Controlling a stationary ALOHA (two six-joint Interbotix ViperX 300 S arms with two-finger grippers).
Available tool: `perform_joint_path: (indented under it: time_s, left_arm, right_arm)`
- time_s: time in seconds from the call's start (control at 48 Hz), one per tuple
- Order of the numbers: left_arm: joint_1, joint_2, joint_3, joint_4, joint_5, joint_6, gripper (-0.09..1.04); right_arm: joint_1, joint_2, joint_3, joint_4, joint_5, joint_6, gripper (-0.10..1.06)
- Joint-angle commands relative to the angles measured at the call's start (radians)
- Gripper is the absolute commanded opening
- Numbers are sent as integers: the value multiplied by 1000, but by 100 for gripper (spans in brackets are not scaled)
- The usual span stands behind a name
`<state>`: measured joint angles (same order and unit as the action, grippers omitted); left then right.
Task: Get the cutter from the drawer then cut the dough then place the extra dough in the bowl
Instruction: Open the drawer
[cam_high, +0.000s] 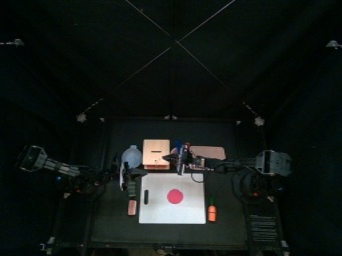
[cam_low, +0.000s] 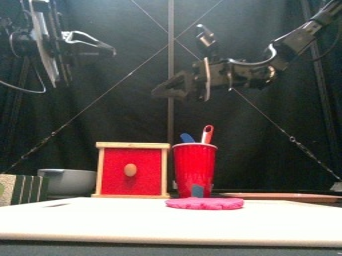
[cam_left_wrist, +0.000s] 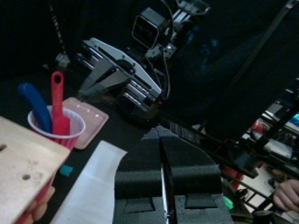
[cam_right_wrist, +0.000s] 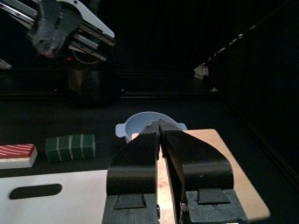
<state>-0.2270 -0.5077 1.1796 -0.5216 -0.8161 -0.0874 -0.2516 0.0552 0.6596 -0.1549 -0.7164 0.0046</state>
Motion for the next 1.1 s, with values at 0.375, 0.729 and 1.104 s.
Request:
perform_joint_path:
  time_s: [0.375, 0.729, 1.104]
  left_arm:
    - [-40, 163, -81, -193, -11, -12, -1]
    - [-41, 227, -94, -276, -28, -25, -1]
    - [-51, 430, -196, -499, -23, -209, 6]
  right_arm:
    - [-46, 244, -308, -46, 164, 0, 2]
    - [-51, 273, -293, -49, 196, 5, 2]
    - [-44, 284, -276, -51, 249, 5, 2]
